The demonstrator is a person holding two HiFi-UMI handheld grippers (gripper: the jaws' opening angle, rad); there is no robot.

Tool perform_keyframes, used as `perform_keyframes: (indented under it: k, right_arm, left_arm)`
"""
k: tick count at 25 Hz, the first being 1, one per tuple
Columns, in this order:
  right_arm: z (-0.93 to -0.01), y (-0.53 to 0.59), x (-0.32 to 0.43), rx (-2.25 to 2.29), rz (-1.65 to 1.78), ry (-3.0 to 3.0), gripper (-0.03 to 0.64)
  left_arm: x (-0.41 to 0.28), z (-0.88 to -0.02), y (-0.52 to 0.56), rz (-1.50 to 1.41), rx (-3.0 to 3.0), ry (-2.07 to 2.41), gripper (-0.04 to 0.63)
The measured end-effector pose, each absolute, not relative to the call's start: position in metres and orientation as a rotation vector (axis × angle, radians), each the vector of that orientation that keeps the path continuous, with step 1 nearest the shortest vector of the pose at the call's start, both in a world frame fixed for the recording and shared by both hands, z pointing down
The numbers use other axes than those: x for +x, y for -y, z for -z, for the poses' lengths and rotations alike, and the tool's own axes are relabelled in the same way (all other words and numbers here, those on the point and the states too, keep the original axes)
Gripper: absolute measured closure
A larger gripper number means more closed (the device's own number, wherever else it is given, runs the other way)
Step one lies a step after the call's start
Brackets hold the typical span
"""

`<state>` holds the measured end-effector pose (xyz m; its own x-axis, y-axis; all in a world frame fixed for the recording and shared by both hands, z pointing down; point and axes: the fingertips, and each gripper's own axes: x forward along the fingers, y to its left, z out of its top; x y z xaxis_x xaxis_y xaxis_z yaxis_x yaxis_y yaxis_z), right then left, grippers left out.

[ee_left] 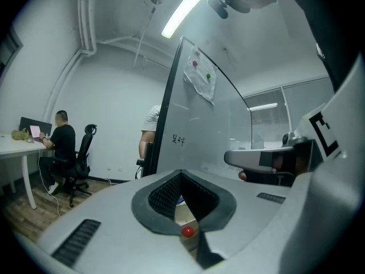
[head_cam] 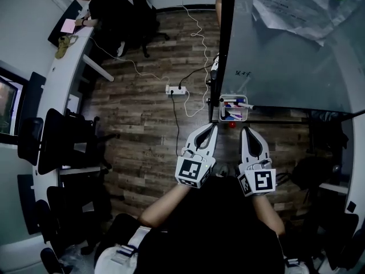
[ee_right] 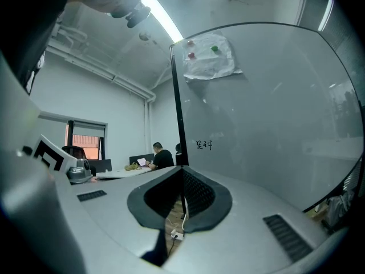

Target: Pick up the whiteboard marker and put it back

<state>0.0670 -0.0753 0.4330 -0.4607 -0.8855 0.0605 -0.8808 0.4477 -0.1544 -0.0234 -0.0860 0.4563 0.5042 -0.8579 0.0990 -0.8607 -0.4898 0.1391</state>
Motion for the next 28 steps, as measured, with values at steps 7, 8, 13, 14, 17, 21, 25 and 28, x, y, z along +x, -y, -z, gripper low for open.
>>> perform_keyframes:
  k: [7,8,13,14,17,21,25,28]
  right_arm:
    - [-0.4372,0.0763,0.0615,-1.583,0.26,-2.685,0.603]
    - [-0.4371,0.0767,0.0621,-1.586,0.26,-2.683,0.603]
    - [-0.4355,0.0782,0.0631,-1.588,0.259,-2.676,0.603]
    - [-0.4352,0.078,0.0626,-1.585,0.257,-2.677,0.603]
    - [-0.4347,0.0774,0.0616,-1.58,0.25,-2.68,0.603]
    - [-0.435,0.0776,0.0638,-1.588,0.245,-2.671,0.603]
    - [-0.4346,0.0777,0.0639,-1.59,0.235,-2.665,0.603]
    - [-0.4345,0.0756,0.0633,-1.593,0.229,-2.662,0.603]
  left_arm:
    - [-0.0262,-0.4586,0.0859,-0.036,2.566,1.503,0.588]
    - [-0.0263,-0.4585,0.0863,-0.035,2.565,1.505,0.588]
    - [-0.0264,-0.4588,0.0877,-0.03,2.56,1.507,0.588]
    - [-0.0264,-0.4595,0.0879,-0.03,2.559,1.506,0.588]
    - [-0.0256,-0.4605,0.0882,-0.033,2.562,1.501,0.588]
    - [-0.0232,-0.4607,0.0887,-0.026,2.566,1.495,0.588]
    - [-0.0235,-0.4608,0.0885,-0.025,2.566,1.494,0.588]
    - [-0.0238,-0.4614,0.0868,-0.025,2.564,1.491,0.588]
